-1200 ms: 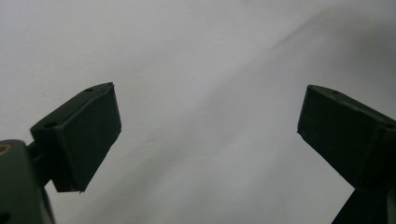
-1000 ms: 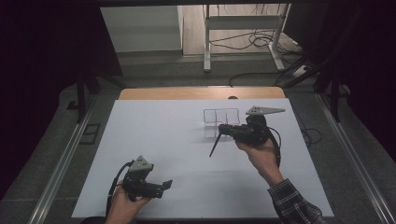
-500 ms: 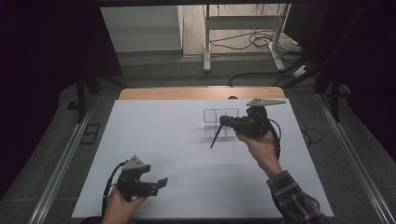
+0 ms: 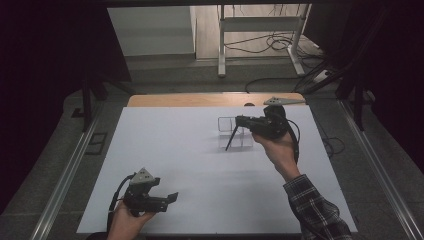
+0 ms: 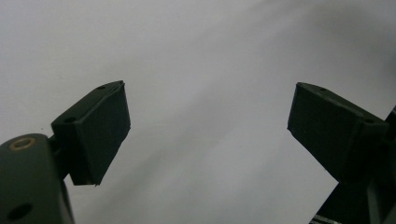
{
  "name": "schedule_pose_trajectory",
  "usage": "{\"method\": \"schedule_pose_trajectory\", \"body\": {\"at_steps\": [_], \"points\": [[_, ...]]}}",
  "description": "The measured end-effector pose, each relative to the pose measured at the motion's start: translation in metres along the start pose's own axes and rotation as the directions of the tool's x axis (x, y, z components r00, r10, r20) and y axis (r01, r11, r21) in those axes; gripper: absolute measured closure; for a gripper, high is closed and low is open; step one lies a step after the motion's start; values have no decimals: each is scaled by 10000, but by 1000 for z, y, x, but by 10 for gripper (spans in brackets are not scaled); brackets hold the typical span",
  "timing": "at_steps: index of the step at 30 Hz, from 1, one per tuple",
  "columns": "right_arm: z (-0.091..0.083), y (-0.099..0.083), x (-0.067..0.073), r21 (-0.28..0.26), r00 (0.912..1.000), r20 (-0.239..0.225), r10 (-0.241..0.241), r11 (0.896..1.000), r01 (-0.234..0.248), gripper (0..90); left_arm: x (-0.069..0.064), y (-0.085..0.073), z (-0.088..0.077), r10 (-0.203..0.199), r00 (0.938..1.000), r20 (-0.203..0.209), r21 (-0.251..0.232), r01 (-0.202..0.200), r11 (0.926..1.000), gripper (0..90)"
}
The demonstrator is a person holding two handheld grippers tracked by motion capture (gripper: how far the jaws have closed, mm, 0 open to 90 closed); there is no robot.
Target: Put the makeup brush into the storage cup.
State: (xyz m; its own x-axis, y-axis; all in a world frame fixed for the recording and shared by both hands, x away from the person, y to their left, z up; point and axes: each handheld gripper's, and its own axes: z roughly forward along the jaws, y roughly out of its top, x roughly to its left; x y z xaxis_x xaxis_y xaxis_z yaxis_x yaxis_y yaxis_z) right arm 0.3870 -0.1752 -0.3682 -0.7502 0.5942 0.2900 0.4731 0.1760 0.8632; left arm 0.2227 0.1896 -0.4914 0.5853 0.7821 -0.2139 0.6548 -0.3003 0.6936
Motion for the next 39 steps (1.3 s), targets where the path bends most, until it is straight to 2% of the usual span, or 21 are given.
{"method": "schedule_pose_trajectory", "body": {"at_steps": [12, 39], "points": [[4, 18, -4, -288, 9992, 372, -119, 9995, 130, 838, 3, -5, 0, 185, 9994, -305, 33, -184, 9998, 89], [16, 41, -19, -937, 9939, 1101, -85, 9954, 189, 838, 9, -12, -8, 116, 9986, -515, 34, -114, 9999, 80]]}}
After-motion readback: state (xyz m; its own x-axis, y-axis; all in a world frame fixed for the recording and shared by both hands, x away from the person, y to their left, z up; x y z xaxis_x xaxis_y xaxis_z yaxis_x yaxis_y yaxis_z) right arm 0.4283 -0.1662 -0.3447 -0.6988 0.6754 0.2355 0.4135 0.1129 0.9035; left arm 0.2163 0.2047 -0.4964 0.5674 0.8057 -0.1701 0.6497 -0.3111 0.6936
